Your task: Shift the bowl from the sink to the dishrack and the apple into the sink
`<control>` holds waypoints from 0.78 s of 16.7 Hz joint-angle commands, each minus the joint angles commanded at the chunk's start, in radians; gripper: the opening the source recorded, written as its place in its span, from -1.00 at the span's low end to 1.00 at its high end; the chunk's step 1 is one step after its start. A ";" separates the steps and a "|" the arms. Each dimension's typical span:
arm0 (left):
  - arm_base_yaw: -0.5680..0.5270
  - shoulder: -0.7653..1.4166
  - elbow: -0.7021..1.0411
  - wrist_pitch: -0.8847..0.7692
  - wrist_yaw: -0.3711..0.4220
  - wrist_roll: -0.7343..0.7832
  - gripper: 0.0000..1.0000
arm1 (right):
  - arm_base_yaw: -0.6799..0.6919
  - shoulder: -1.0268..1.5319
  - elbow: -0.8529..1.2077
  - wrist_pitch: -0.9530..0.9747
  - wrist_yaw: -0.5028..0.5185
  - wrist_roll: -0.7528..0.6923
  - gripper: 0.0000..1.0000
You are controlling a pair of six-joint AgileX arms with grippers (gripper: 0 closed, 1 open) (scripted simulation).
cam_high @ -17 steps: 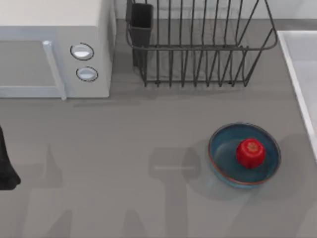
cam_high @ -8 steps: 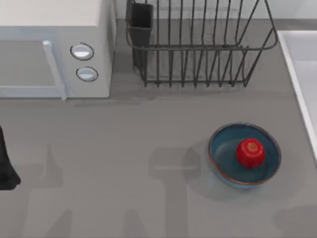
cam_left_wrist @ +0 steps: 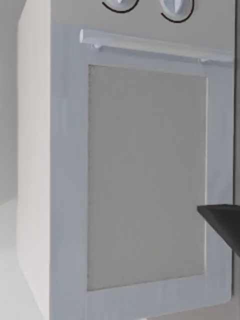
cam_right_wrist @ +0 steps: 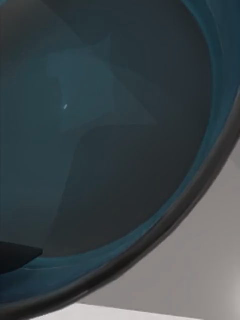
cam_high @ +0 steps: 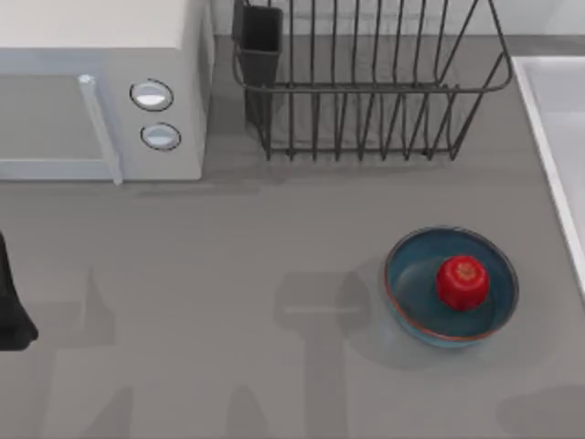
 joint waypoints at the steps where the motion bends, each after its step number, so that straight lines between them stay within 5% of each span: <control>1: 0.000 0.000 0.000 0.000 0.000 0.000 1.00 | 0.021 0.003 0.004 0.020 0.013 0.015 -1.00; 6: 0.000 0.000 0.000 0.000 0.000 0.000 1.00 | 0.277 0.032 0.032 0.254 0.150 0.165 -1.00; 13: 0.000 0.000 0.000 0.000 0.000 0.000 1.00 | 0.861 0.100 0.035 0.811 0.461 0.466 -1.00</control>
